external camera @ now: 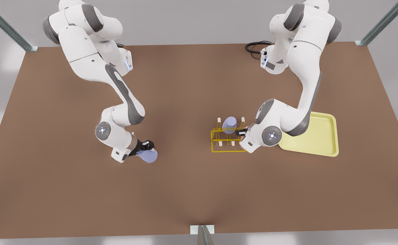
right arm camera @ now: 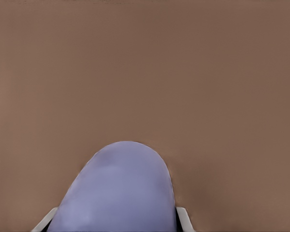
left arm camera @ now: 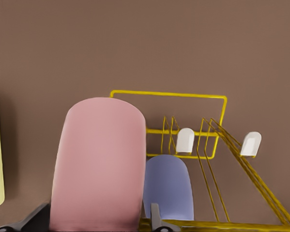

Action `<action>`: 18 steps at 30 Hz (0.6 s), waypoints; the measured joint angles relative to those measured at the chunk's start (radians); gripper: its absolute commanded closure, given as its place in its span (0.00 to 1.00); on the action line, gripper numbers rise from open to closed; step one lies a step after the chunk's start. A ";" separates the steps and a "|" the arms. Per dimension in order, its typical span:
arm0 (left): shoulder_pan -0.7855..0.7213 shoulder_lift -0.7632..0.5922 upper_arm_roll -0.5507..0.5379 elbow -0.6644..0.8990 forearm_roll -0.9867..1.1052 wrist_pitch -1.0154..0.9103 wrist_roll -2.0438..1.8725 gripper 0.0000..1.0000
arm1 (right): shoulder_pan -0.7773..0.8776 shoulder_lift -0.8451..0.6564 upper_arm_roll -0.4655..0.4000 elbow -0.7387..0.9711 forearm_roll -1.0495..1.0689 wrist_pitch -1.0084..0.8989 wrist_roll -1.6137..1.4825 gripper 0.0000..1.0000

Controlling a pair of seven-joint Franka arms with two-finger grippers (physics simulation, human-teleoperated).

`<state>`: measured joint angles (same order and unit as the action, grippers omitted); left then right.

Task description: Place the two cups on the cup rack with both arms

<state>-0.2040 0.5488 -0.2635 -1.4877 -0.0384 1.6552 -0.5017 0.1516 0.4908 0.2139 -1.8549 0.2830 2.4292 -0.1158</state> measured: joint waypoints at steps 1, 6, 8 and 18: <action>0.000 -0.001 0.000 0.001 0.000 -0.006 -0.004 0.00 | 0.017 0.000 0.000 0.013 0.024 -0.001 0.000 0.21; 0.002 -0.003 0.000 0.042 -0.001 -0.025 -0.022 0.00 | 0.087 0.019 -0.001 0.103 0.111 -0.007 0.001 0.20; 0.003 -0.001 -0.001 0.115 -0.001 -0.059 -0.030 0.00 | 0.124 0.053 -0.001 0.168 0.135 -0.012 0.002 0.21; 0.043 -0.283 0.214 0.133 0.075 -0.219 0.102 0.00 | 0.252 0.248 -0.001 0.509 0.223 -0.097 0.042 0.20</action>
<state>-0.1605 0.2658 -0.0490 -1.3543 0.0371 1.4358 -0.4001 0.4033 0.7390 0.2129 -1.3459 0.5062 2.3322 -0.0737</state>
